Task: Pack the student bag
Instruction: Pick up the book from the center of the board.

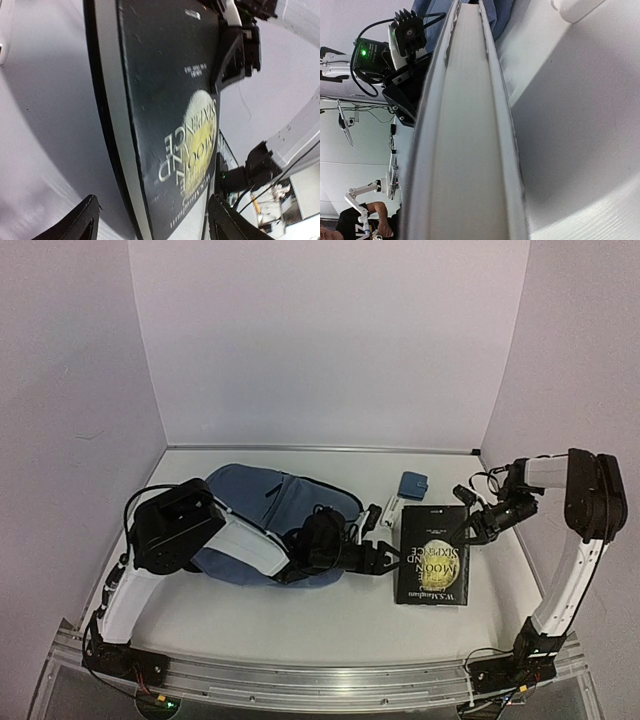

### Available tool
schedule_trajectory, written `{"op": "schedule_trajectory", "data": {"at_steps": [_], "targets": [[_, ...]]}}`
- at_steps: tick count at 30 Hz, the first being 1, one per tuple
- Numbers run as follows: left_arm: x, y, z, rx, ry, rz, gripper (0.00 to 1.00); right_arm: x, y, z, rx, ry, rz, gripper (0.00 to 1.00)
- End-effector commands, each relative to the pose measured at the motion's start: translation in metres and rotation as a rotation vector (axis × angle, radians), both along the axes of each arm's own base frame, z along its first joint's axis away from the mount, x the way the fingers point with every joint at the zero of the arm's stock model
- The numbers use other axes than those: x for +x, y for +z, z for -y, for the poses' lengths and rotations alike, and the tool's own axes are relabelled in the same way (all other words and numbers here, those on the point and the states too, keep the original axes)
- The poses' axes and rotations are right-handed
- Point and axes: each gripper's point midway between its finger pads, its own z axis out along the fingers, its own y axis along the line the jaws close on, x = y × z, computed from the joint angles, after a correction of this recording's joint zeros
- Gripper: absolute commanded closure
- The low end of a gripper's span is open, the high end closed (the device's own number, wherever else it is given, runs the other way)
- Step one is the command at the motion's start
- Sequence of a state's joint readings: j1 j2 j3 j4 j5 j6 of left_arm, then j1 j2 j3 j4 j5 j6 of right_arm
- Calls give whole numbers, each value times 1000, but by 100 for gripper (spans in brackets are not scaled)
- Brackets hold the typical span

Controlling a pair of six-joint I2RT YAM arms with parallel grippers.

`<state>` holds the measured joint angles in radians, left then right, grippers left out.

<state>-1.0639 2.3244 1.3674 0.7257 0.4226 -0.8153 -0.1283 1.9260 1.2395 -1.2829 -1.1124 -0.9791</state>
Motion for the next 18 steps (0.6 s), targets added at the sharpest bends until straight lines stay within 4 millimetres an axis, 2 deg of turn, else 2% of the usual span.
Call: {"op": "schedule_trajectory", "data": {"at_steps": [1,3,5,8,13,18], "targets": [[-11,69,-24,10,-10,172,9,-12,63,-5,32,-17,49,100],[-15,76,-34,90,-29,236,1,-13,73,-4,8,-9,94,100],[-21,82,-46,196,-67,313,0,-18,86,-3,-20,3,152,100],[-30,109,-67,261,-113,431,0,-26,107,-6,-57,31,236,100],[-44,144,-100,379,-216,605,0,-46,135,-24,-114,111,344,100],[-54,179,-115,412,-284,679,0,-69,149,-55,-179,224,444,100]]}}
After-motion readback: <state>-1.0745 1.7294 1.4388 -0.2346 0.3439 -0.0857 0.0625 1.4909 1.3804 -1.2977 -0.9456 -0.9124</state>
